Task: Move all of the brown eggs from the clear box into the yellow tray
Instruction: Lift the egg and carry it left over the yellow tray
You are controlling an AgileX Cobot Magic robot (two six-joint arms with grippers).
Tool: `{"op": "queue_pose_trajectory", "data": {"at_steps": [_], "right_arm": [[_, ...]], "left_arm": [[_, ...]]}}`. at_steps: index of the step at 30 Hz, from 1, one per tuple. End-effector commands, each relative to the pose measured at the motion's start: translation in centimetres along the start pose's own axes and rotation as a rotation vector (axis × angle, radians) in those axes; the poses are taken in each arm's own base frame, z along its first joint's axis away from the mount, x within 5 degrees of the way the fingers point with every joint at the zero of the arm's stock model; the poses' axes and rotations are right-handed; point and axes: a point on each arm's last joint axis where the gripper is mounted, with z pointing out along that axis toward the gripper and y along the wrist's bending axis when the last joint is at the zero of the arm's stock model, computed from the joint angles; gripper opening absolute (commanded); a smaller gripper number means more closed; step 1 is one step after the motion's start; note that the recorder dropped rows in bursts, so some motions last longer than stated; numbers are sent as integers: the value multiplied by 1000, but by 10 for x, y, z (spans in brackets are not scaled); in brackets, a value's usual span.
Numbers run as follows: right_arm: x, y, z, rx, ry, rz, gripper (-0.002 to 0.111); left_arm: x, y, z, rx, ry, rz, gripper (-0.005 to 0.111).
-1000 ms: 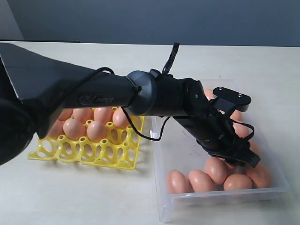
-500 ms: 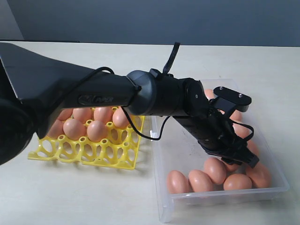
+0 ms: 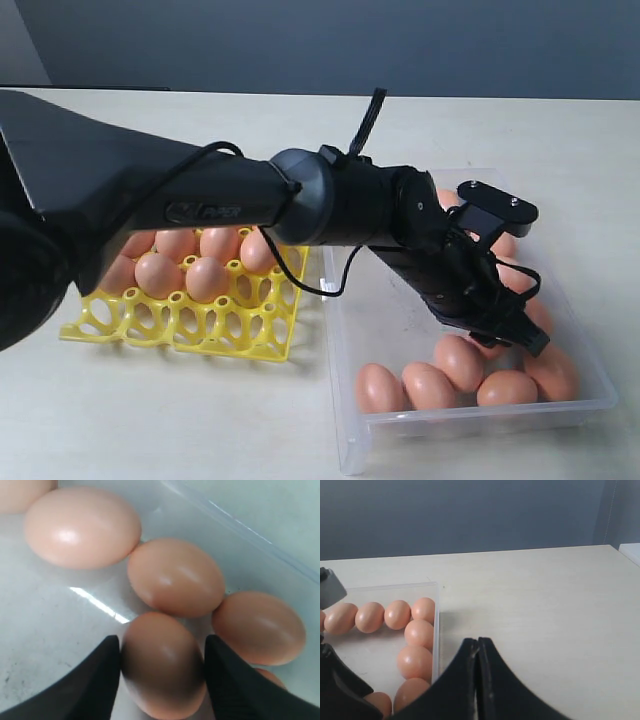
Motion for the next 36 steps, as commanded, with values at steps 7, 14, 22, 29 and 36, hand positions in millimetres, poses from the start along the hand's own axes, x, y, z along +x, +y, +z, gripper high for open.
{"op": "queue_pose_trajectory", "data": {"at_steps": [7,14,22,29,36], "right_arm": [[0,0,0,0,-9,-5,-1],[0,0,0,0,-9,-5,-1],[0,0,0,0,-9,-5,-1],[0,0,0,0,-9,-5,-1],[0,0,0,0,-9,-5,-1]], "left_arm": [[-25,-9,-38,-58,-124,113,0],[-32,2,-63,-220,-148,144,0],[-30,29,-120,-383,-264,85,0],[-6,40,-165,-409,-326,55,0],[32,60,-182,-443,-315,-5,0]]}}
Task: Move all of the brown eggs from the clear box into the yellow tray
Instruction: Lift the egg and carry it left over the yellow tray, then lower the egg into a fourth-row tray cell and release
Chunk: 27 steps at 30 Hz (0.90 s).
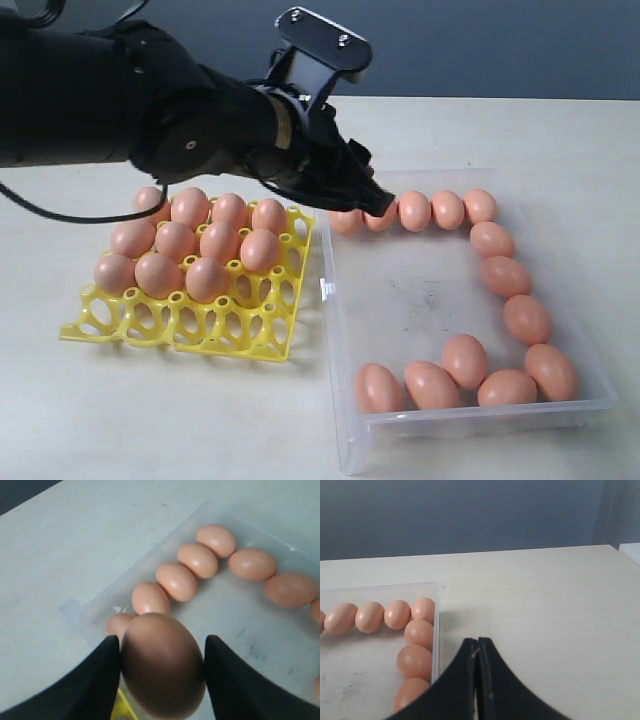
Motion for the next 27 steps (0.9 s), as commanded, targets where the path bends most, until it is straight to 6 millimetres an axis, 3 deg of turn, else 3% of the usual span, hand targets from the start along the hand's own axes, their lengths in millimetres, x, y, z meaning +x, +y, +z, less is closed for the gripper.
{"op": "queue_pose_trajectory", "data": {"at_steps": [1,9,27], "right_arm": [[0,0,0,0,-9,-5,-1],[0,0,0,0,-9,-5,-1],[0,0,0,0,-9,-5,-1]], "left_arm": [[22,16,-10,-22,0,-41,0],[67,32,-8,-39,31,-105,0],[118,29,-7,-16,75,-157,0]]}}
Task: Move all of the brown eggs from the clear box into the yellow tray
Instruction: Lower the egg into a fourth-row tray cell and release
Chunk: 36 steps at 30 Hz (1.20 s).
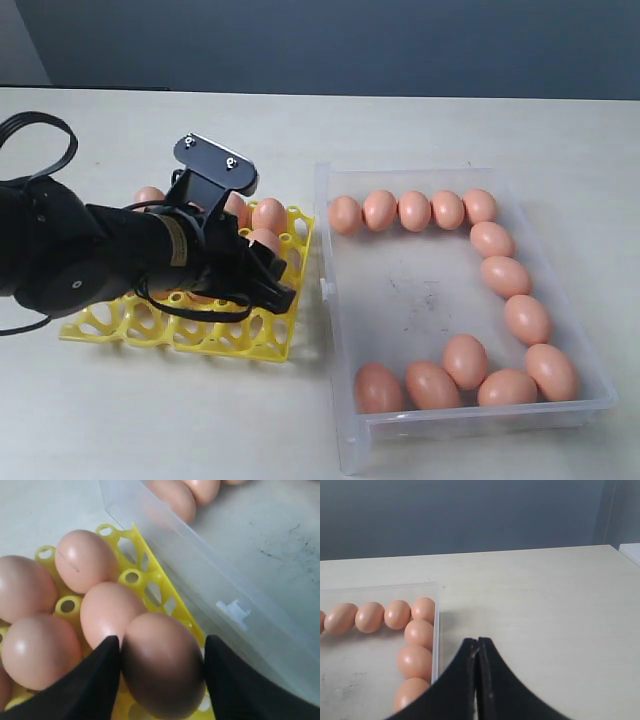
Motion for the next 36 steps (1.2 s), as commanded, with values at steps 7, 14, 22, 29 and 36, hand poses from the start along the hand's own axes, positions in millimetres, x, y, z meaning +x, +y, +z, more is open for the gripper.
{"op": "queue_pose_trajectory", "data": {"at_steps": [7,14,22,29,36], "right_arm": [[0,0,0,0,-9,-5,-1],[0,0,0,0,-9,-5,-1],[0,0,0,0,-9,-5,-1],[0,0,0,0,-9,-5,-1],[0,0,0,0,-9,-5,-1]], "left_arm": [[12,1,-2,4,9,-12,0],[9,0,-2,15,-24,47,16],[10,0,-2,10,-6,47,44],[10,0,-2,12,-11,51,48],[10,0,-2,13,-13,51,64]]}}
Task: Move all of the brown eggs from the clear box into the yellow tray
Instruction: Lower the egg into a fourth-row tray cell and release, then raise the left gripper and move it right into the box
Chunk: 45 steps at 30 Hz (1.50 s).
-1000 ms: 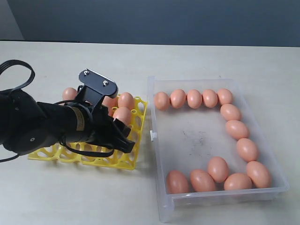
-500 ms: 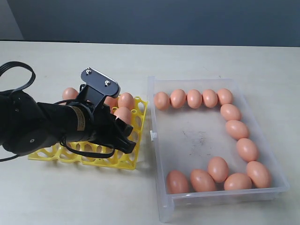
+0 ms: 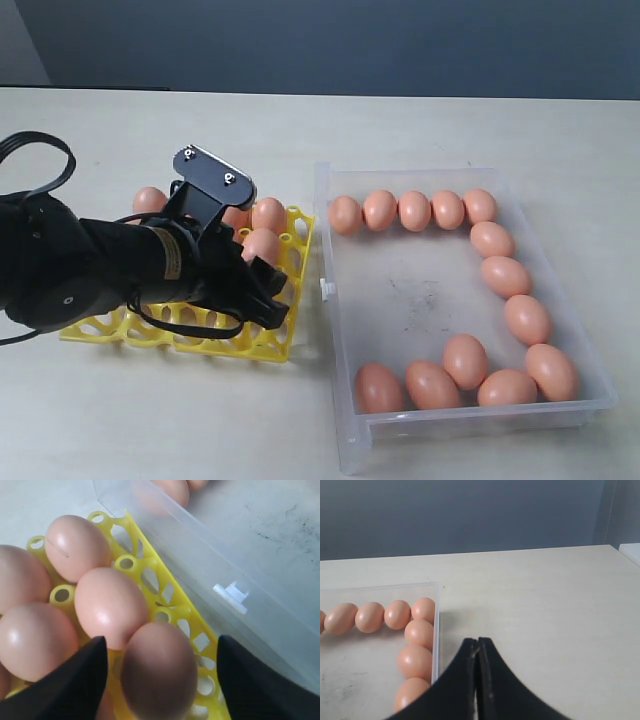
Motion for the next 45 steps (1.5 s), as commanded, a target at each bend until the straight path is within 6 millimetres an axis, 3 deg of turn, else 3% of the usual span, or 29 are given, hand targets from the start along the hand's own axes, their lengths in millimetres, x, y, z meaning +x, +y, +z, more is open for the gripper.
{"op": "queue_pose_trajectory", "data": {"at_steps": [1,12,14,17,18,27,32,39,45], "right_arm": [[0,0,0,0,-9,-5,-1],[0,0,0,0,-9,-5,-1],[0,0,0,0,-9,-5,-1],[0,0,0,0,-9,-5,-1],[0,0,0,0,-9,-5,-1],[0,0,0,0,-9,-5,-1],[0,0,0,0,-9,-5,-1],[0,0,0,0,-9,-5,-1],[0,0,0,0,-9,-5,-1]], "left_arm": [[-1,0,-2,3,-13,7,64],[-27,-3,-10,19,-146,18,60],[-31,-2,-10,10,-133,-27,45],[-34,4,-10,-18,-77,-63,6],[-35,7,-11,-29,-61,-77,1],[-67,20,-15,-93,35,-95,0],[-76,22,6,-103,117,-32,0],[-75,25,32,-109,239,1,0],[-72,25,37,-103,295,26,0]]}}
